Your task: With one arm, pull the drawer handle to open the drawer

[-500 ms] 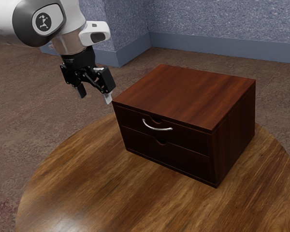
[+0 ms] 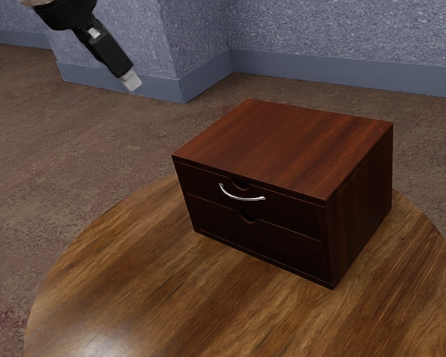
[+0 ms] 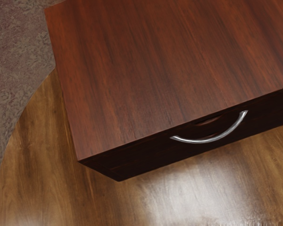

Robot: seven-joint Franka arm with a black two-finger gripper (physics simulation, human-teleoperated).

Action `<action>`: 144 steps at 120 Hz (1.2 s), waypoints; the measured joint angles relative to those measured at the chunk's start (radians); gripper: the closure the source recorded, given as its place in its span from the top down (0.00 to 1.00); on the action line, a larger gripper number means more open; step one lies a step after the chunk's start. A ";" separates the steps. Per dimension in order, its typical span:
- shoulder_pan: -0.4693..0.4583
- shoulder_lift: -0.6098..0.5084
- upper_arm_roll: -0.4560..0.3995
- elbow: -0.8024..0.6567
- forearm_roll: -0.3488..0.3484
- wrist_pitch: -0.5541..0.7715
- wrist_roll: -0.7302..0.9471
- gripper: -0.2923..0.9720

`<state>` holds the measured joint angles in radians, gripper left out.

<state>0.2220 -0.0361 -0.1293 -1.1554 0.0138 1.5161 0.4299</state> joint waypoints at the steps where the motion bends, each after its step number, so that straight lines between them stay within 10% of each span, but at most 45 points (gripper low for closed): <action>1: -0.002 -0.001 -0.004 0.001 -0.001 0.001 0.019 0.77; 26: -0.185 -0.032 -0.016 -0.004 -0.052 -0.065 0.400 0.77; 144: -0.141 -0.136 0.071 -0.544 -0.188 0.353 1.200 0.75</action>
<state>0.0814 -0.1721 -0.0579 -1.6991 -0.1738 1.8690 1.6301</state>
